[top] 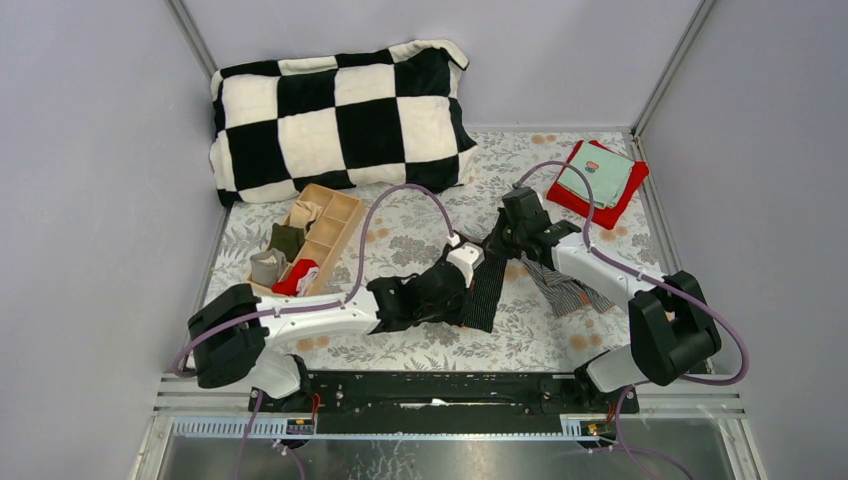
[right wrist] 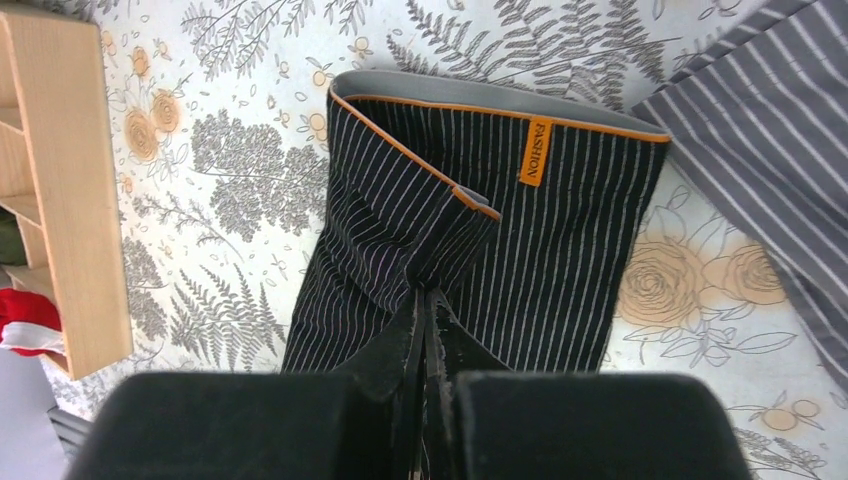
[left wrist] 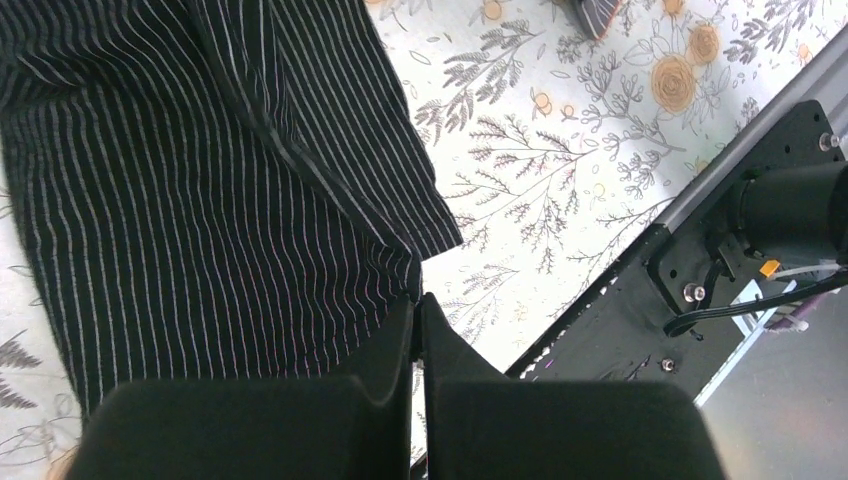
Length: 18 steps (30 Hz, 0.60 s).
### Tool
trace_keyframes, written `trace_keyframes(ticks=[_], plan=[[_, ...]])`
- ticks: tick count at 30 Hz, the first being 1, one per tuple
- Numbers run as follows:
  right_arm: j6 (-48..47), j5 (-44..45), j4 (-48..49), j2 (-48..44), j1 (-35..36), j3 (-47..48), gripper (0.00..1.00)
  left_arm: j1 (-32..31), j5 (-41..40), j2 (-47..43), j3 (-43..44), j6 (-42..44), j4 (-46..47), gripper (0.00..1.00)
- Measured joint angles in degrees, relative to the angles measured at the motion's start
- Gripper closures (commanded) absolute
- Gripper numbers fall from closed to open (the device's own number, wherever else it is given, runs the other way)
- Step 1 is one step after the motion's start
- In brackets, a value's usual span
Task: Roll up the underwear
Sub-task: Fold the underwear at the center of the board.
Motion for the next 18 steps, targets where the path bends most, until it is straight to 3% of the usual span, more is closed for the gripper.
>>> trace_keyframes(ticks=[18], plan=[[-6.99, 2.36, -0.17, 0.94, -1.75, 0.00, 0.96, -1.90, 0.55, 9.05, 1.05, -0.44, 4.42, 1.00]])
